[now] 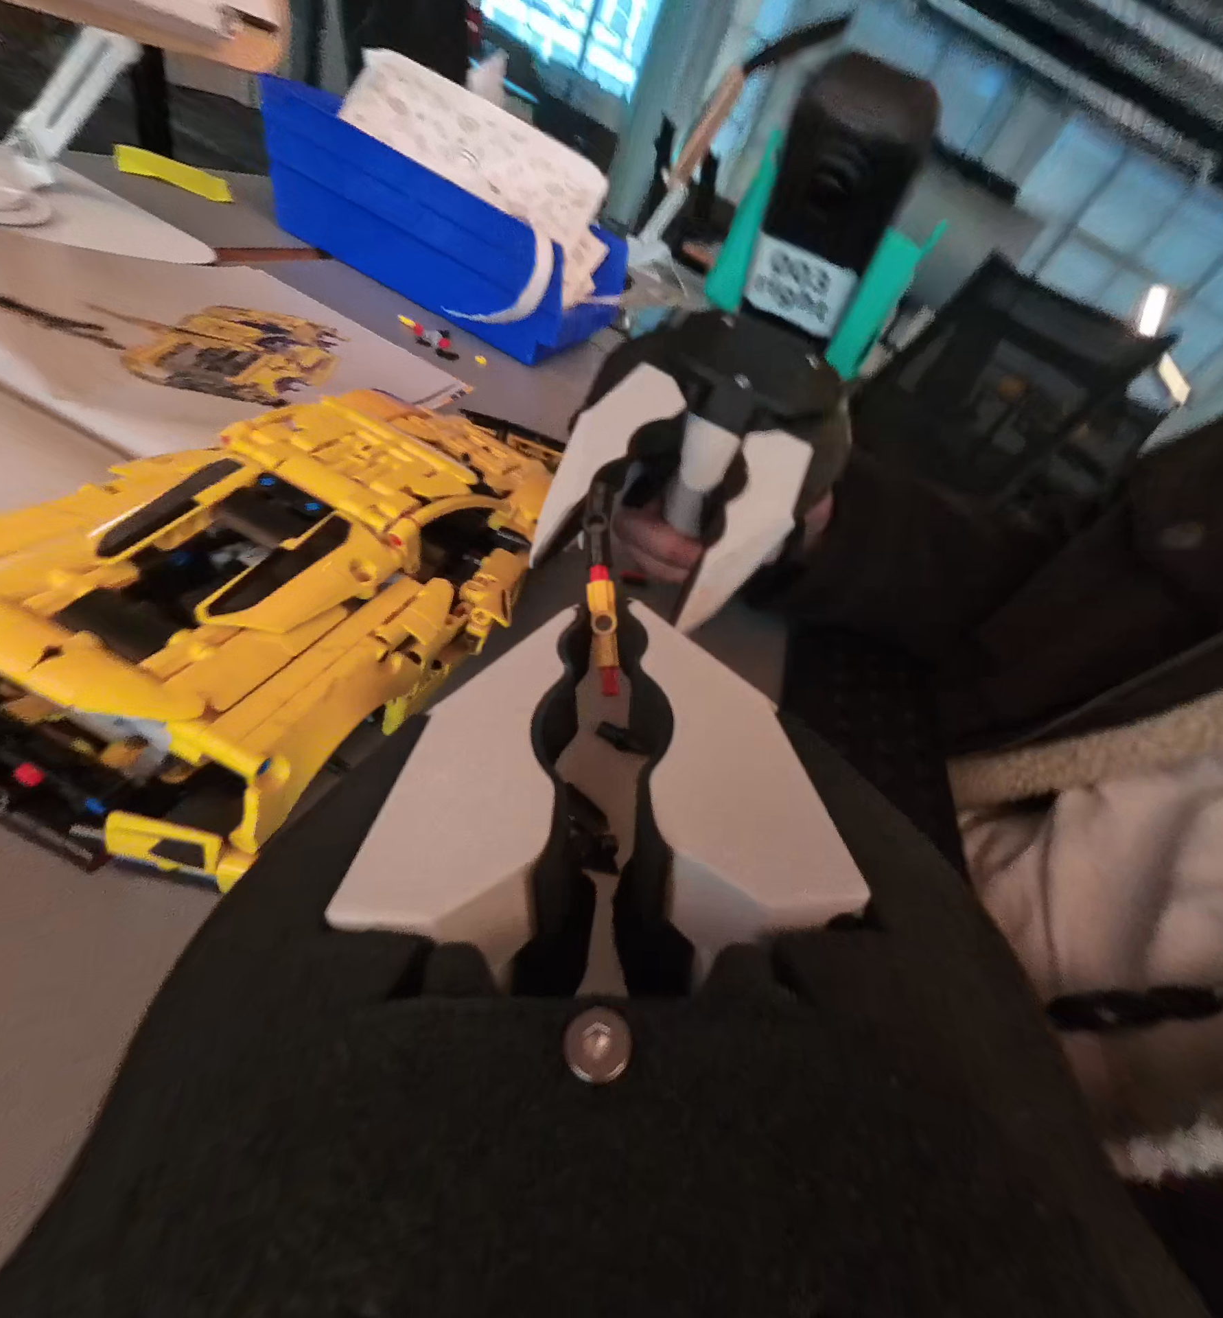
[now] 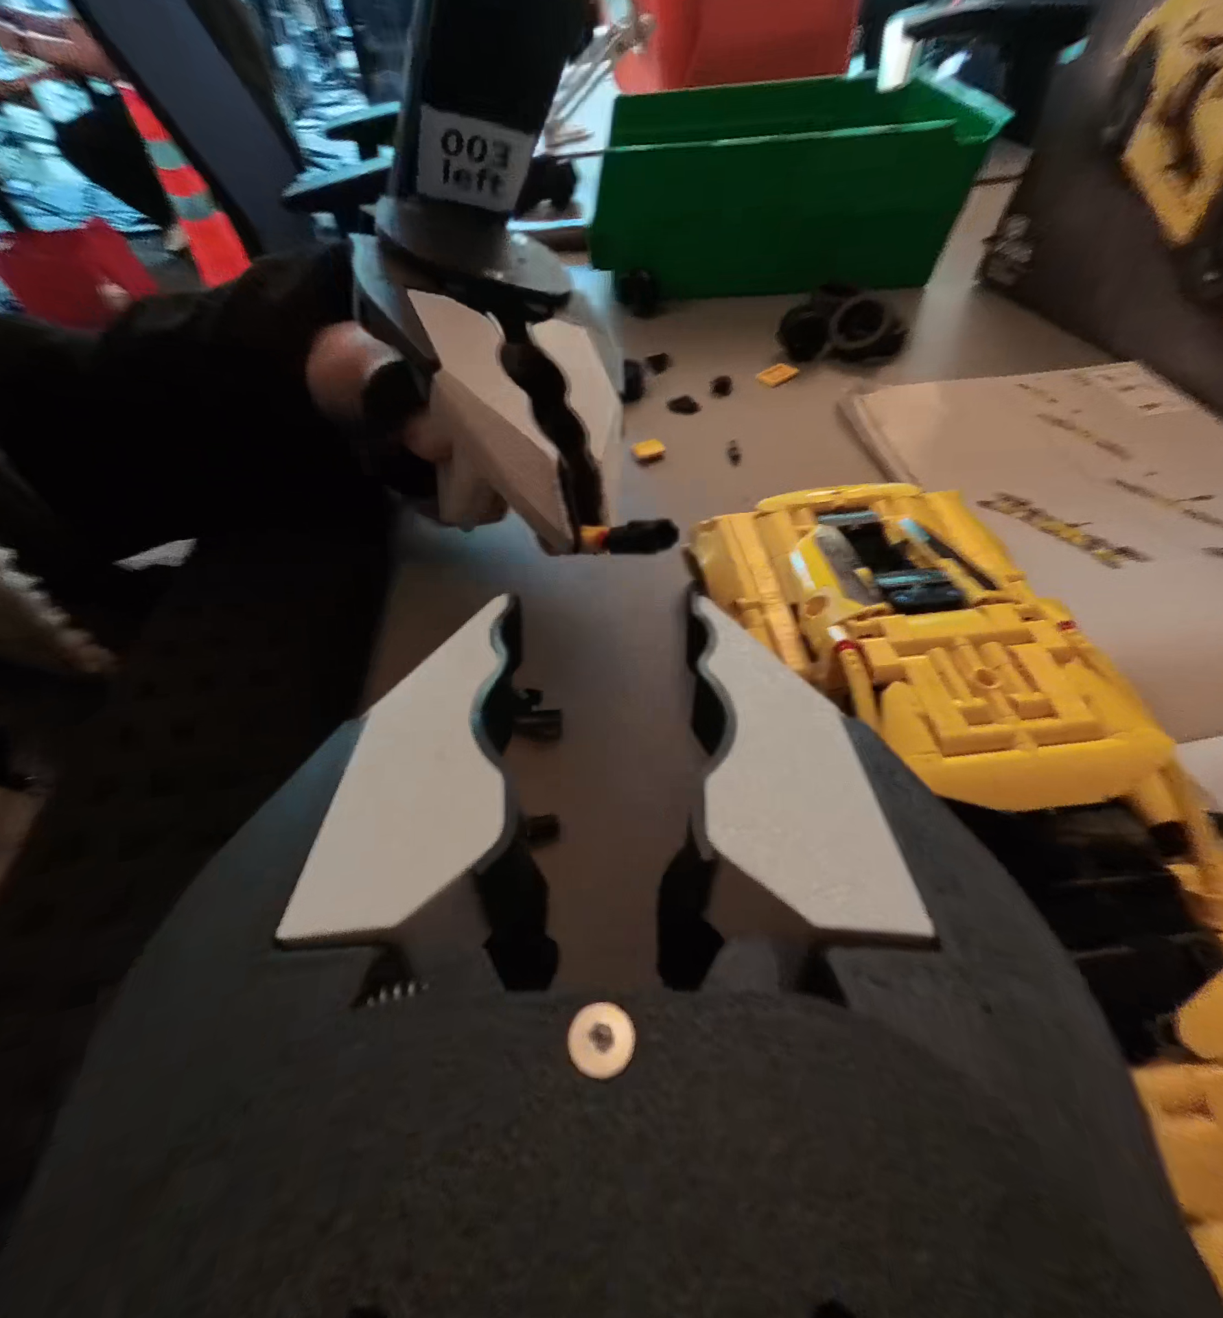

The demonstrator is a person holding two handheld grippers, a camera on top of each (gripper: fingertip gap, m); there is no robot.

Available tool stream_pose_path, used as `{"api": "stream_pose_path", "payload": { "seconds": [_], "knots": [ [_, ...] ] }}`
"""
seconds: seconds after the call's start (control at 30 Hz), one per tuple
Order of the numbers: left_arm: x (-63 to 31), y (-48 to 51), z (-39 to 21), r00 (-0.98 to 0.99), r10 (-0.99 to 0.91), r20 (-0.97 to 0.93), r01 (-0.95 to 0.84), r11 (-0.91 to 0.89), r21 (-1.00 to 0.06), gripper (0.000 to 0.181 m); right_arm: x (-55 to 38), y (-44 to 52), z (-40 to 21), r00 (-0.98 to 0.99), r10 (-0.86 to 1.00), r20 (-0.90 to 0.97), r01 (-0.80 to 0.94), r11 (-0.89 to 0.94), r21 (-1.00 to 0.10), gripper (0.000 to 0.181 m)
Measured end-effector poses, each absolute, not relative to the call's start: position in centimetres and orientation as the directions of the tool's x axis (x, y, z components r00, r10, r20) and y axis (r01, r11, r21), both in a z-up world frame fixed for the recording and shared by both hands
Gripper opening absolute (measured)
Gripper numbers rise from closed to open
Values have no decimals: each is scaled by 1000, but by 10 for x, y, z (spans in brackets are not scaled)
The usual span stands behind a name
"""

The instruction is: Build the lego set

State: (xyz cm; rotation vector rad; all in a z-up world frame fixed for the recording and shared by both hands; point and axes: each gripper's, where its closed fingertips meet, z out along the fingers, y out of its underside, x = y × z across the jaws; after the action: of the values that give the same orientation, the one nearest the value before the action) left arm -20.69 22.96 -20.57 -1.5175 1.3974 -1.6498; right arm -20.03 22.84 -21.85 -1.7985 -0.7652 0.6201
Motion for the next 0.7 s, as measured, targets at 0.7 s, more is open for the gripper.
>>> {"api": "stream_pose_path", "payload": {
  "seconds": [0.7],
  "knots": [
    [-191, 225, -187, -290, -634, 717, -138, -714, -687, 6, -195, 249, -196, 744, 443, 501, 587, -76, -806, 67]
  ]
}}
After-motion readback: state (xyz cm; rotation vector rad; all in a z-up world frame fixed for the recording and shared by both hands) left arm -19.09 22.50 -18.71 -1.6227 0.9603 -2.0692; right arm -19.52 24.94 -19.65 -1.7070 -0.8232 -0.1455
